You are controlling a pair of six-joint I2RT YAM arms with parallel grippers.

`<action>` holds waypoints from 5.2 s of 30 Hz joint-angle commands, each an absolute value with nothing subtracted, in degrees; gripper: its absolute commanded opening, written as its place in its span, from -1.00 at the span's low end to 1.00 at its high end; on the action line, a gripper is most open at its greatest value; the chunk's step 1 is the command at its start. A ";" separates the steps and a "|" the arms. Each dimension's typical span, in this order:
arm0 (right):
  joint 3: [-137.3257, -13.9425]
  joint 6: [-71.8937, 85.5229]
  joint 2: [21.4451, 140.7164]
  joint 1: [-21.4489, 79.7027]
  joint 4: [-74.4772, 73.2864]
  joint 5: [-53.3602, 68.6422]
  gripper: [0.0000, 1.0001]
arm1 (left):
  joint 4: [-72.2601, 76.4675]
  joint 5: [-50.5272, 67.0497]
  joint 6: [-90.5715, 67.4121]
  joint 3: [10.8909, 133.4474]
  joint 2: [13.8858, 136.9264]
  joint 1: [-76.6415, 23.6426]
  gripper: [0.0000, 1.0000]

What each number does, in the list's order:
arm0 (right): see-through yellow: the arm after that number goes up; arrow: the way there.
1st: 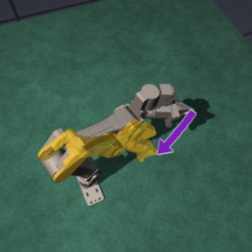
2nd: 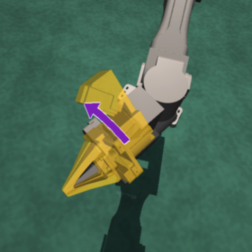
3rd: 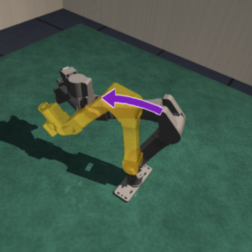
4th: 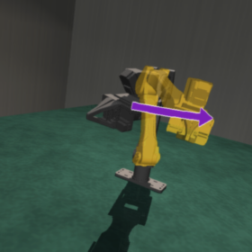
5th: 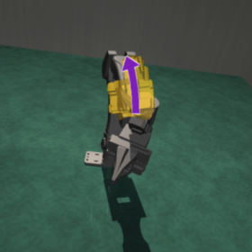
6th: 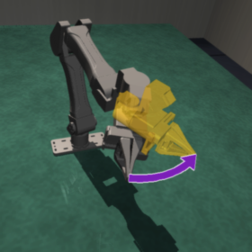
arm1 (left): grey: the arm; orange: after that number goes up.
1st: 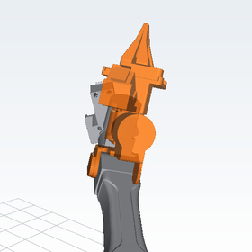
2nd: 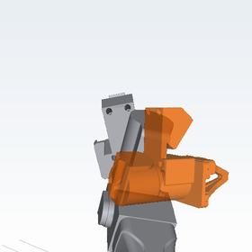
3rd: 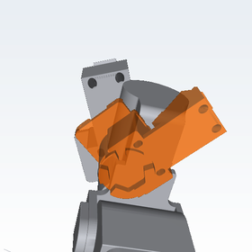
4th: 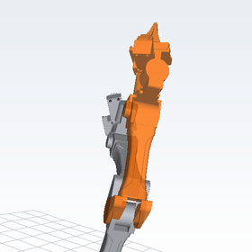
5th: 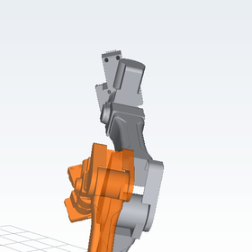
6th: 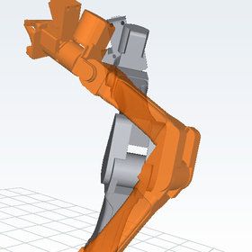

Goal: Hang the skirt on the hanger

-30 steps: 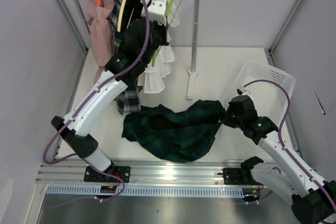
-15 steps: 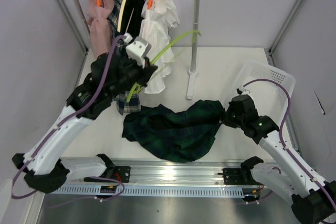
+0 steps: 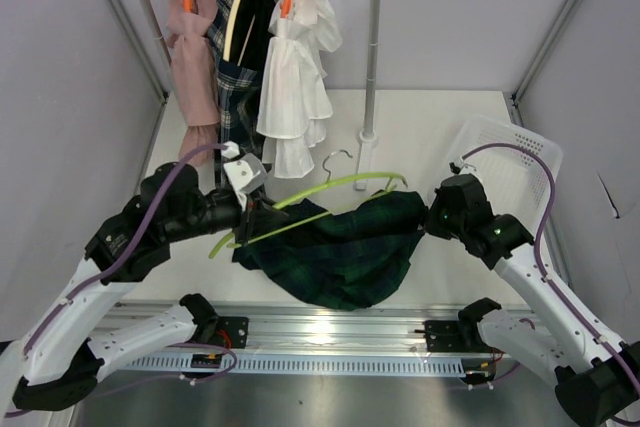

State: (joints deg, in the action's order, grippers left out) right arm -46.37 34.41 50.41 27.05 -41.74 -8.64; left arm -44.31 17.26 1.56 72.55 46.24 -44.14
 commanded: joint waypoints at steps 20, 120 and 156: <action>-58.35 33.22 51.15 33.39 -47.28 -11.69 -1.00 | -44.39 18.55 3.60 70.66 50.27 -48.08 -1.00; -47.37 33.48 53.44 57.13 -21.18 -32.52 -1.00 | -16.08 15.91 -6.59 54.93 64.60 -55.11 -1.00; -44.03 34.63 42.28 54.58 -23.47 -29.45 -1.00 | -23.39 6.50 -34.26 36.23 47.12 -33.49 0.15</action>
